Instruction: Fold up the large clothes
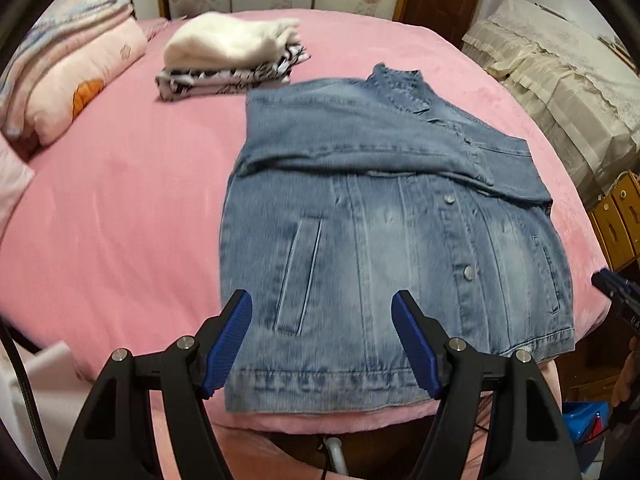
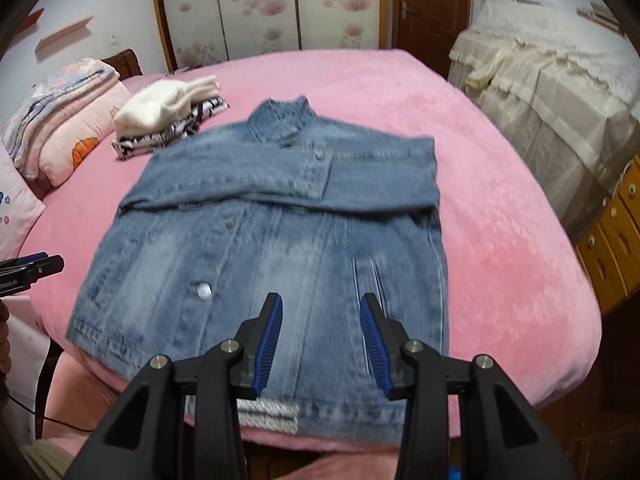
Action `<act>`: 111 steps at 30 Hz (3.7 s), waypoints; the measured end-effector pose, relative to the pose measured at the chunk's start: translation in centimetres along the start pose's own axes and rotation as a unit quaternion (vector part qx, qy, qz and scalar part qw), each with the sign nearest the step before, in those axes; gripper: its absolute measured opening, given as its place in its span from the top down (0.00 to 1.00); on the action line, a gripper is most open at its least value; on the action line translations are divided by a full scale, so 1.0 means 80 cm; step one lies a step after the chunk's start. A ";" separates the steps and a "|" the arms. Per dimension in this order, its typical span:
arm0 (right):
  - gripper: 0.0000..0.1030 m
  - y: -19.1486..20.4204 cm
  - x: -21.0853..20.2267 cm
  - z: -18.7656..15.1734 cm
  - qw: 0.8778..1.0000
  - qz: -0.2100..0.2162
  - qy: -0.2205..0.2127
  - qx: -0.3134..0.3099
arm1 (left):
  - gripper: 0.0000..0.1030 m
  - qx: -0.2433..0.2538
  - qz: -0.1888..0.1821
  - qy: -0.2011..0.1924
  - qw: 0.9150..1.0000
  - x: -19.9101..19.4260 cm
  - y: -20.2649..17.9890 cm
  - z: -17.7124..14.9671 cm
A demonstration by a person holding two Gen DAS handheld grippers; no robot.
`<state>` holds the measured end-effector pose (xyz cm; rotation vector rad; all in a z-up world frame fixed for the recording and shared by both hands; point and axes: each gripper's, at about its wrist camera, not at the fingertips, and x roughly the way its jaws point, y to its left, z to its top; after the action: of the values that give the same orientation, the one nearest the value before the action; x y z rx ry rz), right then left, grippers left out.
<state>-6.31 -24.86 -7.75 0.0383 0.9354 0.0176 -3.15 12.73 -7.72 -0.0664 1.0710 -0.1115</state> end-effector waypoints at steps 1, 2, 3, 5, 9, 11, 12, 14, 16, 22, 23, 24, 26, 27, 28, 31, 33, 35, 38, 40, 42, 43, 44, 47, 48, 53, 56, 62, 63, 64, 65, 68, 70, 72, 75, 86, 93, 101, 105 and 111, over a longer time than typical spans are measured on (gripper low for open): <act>0.61 -0.004 0.003 -0.006 1.000 0.003 0.008 0.002 | 0.31 -0.005 0.000 0.002 1.000 0.004 0.005 -0.006; 0.61 -0.006 0.005 -0.012 1.000 0.004 0.013 0.003 | 0.31 -0.010 -0.001 0.005 1.000 0.008 0.010 -0.011; 0.61 -0.009 0.009 -0.019 1.000 0.003 0.020 0.003 | 0.31 -0.015 -0.006 0.009 1.000 0.013 0.017 -0.018; 0.61 -0.017 0.014 -0.032 1.000 -0.005 0.029 0.000 | 0.31 -0.020 -0.009 0.019 1.000 0.022 0.030 -0.030; 0.61 -0.035 0.022 -0.056 0.999 -0.016 0.044 -0.011 | 0.31 -0.014 0.006 0.040 0.999 0.042 0.055 -0.054; 0.61 -0.050 0.027 -0.067 0.998 -0.016 0.054 -0.012 | 0.31 -0.019 0.004 0.056 0.998 0.054 0.069 -0.064; 0.61 -0.058 0.029 -0.074 0.998 -0.018 0.060 -0.010 | 0.31 -0.020 0.002 0.060 0.998 0.058 0.075 -0.067; 0.61 -0.074 0.033 -0.084 0.997 -0.018 0.069 -0.003 | 0.31 -0.021 -0.002 0.070 0.997 0.068 0.083 -0.073; 0.61 -0.089 0.039 -0.095 0.997 -0.019 0.077 0.004 | 0.31 -0.020 -0.009 0.081 0.996 0.077 0.089 -0.078; 0.61 -0.127 0.065 -0.121 0.993 0.012 0.109 0.042 | 0.31 -0.025 -0.044 0.094 0.994 0.096 0.096 -0.088; 0.61 -0.129 0.069 -0.124 0.992 0.015 0.114 0.046 | 0.31 -0.029 -0.049 0.094 0.994 0.098 0.098 -0.089; 0.61 -0.132 0.073 -0.126 0.992 0.022 0.117 0.050 | 0.31 -0.032 -0.053 0.094 0.994 0.099 0.100 -0.090; 0.61 -0.135 0.081 -0.130 0.991 0.032 0.122 0.053 | 0.31 -0.036 -0.063 0.094 0.993 0.103 0.104 -0.092; 0.61 -0.136 0.084 -0.131 0.990 0.038 0.124 0.056 | 0.31 -0.039 -0.068 0.095 0.992 0.105 0.107 -0.093; 0.61 -0.138 0.086 -0.133 0.989 0.042 0.125 0.058 | 0.31 -0.043 -0.073 0.096 0.992 0.108 0.110 -0.094; 0.59 -0.139 0.094 -0.136 0.988 0.053 0.129 0.061 | 0.31 -0.052 -0.084 0.099 0.990 0.116 0.115 -0.095; 0.59 -0.142 0.100 -0.139 0.987 0.064 0.135 0.067 | 0.31 -0.056 -0.091 0.100 0.989 0.120 0.118 -0.095; 0.59 -0.145 0.103 -0.143 0.984 0.078 0.141 0.073 | 0.31 -0.054 -0.094 0.101 0.989 0.122 0.118 -0.096; 0.60 -0.149 0.108 -0.146 0.982 0.091 0.144 0.084 | 0.31 -0.054 -0.098 0.104 0.988 0.123 0.117 -0.095; 0.60 -0.151 0.110 -0.148 0.980 0.096 0.147 0.090 | 0.31 -0.053 -0.101 0.109 0.987 0.124 0.115 -0.093; 0.60 -0.153 0.112 -0.148 0.980 0.098 0.149 0.093 | 0.31 -0.044 -0.112 0.115 0.986 0.123 0.110 -0.092; 0.60 -0.153 0.113 -0.148 0.979 0.097 0.151 0.095 | 0.31 -0.033 -0.114 0.116 0.986 0.123 0.103 -0.093; 0.59 -0.153 0.113 -0.147 0.979 0.097 0.151 0.095 | 0.31 -0.022 -0.110 0.115 0.987 0.122 0.096 -0.095; 0.60 -0.151 0.114 -0.148 0.980 0.093 0.150 0.091 | 0.31 -0.002 -0.104 0.114 0.988 0.124 0.080 -0.097; 0.61 -0.150 0.114 -0.148 0.981 0.091 0.149 0.089 | 0.34 -0.004 -0.101 0.116 0.988 0.126 0.077 -0.096; 0.77 -0.131 0.107 -0.138 0.985 0.064 0.151 0.058 | 0.76 0.008 -0.075 0.106 0.991 0.118 0.059 -0.086; 0.82 -0.120 0.095 -0.131 0.988 0.045 0.144 0.037 | 0.86 0.010 -0.070 0.113 0.991 0.109 0.051 -0.077; 0.88 -0.128 0.053 -0.103 0.989 0.081 0.109 0.061 | 0.89 -0.059 -0.124 0.090 0.986 0.072 0.060 -0.045; 0.89 -0.129 0.043 -0.096 0.989 0.090 0.099 0.066 | 0.89 -0.076 -0.142 0.078 0.984 0.061 0.063 -0.039; 0.89 -0.128 0.033 -0.086 0.989 0.098 0.087 0.067 | 0.89 -0.091 -0.157 0.066 0.981 0.052 0.065 -0.030; 0.89 -0.125 0.022 -0.074 0.990 0.106 0.072 0.065 | 0.89 -0.104 -0.170 0.054 0.978 0.042 0.066 -0.020; 0.91 -0.117 -0.007 -0.033 0.990 0.127 0.028 0.061 | 0.89 -0.129 -0.195 0.015 0.972 0.014 0.062 0.013; 0.92 -0.112 -0.022 0.000 0.989 0.134 -0.002 0.062 | 0.89 -0.144 -0.201 -0.003 0.969 0.004 0.059 0.039; 0.92 -0.109 -0.029 0.030 0.988 0.138 -0.022 0.066 | 0.89 -0.164 -0.206 -0.017 0.965 -0.003 0.063 0.071; 0.92 -0.116 -0.033 0.082 0.986 0.144 -0.050 0.074 | 0.89 -0.192 -0.201 -0.045 0.960 -0.004 0.070 0.123; 0.94 -0.149 0.095 0.281 0.983 0.083 -0.090 0.135 | 0.89 -0.210 -0.142 -0.071 0.965 0.127 0.082 0.307; 0.86 -0.162 0.273 0.328 0.982 0.006 -0.009 0.190 | 0.55 -0.198 -0.084 0.013 0.976 0.275 0.072 0.359; 0.70 -0.175 0.323 0.316 0.983 0.010 0.016 0.182 | 0.35 -0.124 -0.073 -0.016 0.989 0.283 0.074 0.382; 0.67 -0.184 0.336 0.312 0.985 0.012 0.029 0.168 | 0.35 -0.059 -0.068 -0.007 0.996 0.296 0.066 0.379; 0.57 -0.169 0.358 0.306 0.993 0.020 0.050 0.103 | 0.35 0.023 -0.052 0.014 0.998 0.327 0.042 0.372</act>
<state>30.36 -38.10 -16.83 0.2497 1.0342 -0.0413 35.59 12.81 -16.63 -0.0798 1.0924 -0.2306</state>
